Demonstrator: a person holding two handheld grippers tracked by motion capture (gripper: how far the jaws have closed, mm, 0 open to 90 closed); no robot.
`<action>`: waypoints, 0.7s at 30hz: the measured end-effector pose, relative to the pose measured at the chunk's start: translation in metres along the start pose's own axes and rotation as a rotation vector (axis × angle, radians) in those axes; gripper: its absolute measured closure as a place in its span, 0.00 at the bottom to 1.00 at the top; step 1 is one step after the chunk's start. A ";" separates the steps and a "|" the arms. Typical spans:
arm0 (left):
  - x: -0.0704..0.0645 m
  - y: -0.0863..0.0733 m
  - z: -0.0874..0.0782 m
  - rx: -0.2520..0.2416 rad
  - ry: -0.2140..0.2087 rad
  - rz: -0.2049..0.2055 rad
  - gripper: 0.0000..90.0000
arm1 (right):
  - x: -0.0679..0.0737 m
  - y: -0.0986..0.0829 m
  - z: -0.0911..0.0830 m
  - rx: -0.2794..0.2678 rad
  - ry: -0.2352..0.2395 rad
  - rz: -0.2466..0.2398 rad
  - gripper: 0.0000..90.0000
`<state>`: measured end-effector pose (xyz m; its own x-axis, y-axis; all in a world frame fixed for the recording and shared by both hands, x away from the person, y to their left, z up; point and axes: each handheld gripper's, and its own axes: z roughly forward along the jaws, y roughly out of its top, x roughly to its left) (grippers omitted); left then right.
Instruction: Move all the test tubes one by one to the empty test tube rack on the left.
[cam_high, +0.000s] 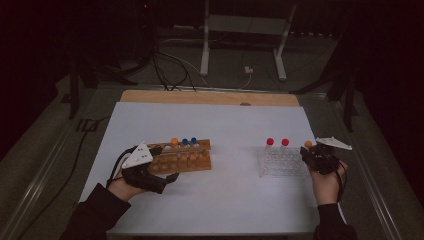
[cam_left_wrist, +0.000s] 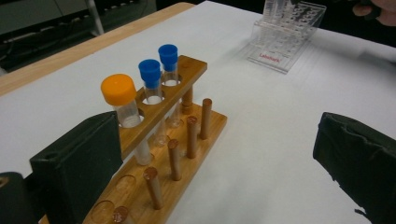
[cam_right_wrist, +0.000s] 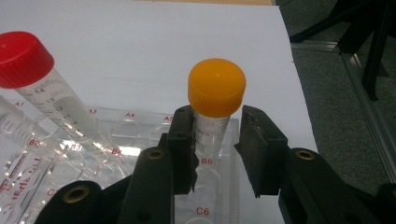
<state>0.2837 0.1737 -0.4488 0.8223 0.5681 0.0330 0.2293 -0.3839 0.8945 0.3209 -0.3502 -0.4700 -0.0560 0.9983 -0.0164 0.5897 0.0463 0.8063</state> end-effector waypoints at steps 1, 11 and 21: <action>0.000 0.000 0.000 -0.002 0.004 -0.002 0.02 | 0.000 0.000 0.000 -0.001 -0.002 -0.008 0.74; 0.000 0.000 0.000 0.003 0.002 -0.001 0.02 | 0.004 0.001 -0.005 -0.024 0.011 -0.024 0.82; 0.001 0.000 -0.001 -0.001 0.003 -0.005 0.02 | 0.005 0.000 -0.002 0.004 0.001 -0.030 0.83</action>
<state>0.2839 0.1750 -0.4480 0.8197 0.5719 0.0302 0.2326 -0.3807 0.8950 0.3189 -0.3449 -0.4690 -0.0749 0.9964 -0.0402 0.5913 0.0768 0.8028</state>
